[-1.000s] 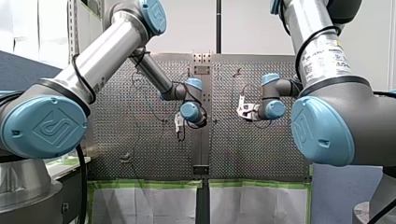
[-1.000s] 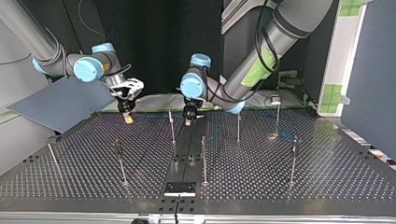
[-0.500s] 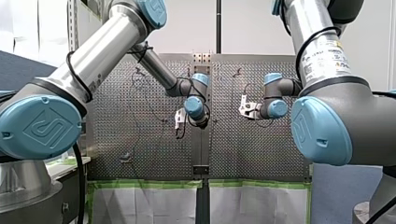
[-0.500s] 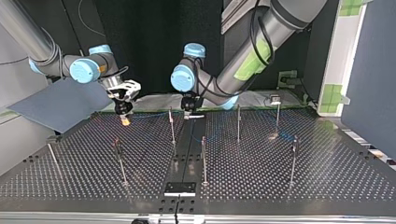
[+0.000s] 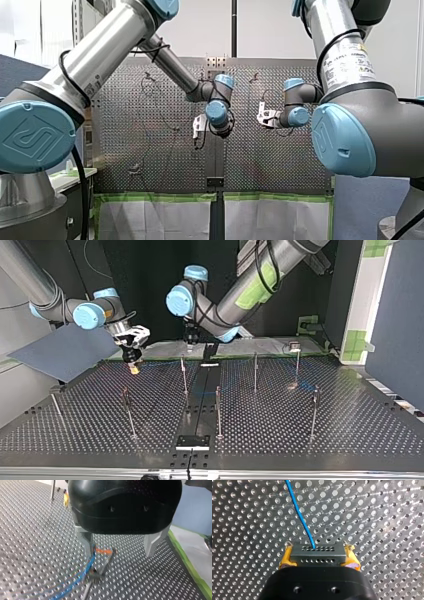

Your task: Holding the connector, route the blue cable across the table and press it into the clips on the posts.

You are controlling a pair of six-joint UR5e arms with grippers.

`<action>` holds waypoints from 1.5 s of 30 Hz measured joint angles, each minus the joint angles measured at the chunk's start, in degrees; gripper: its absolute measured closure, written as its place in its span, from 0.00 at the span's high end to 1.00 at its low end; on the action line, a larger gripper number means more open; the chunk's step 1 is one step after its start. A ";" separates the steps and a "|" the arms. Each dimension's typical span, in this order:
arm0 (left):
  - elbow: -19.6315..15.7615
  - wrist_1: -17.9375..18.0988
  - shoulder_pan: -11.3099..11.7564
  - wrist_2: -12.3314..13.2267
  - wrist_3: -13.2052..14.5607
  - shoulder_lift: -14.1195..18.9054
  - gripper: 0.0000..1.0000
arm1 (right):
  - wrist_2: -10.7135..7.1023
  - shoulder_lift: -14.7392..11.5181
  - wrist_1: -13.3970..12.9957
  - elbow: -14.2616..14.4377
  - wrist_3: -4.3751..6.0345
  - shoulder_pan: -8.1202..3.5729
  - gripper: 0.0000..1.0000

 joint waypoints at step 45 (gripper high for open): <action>18.26 0.56 -6.88 -7.30 -5.05 -10.76 1.00 | -0.79 0.01 0.84 0.06 0.13 -2.47 0.00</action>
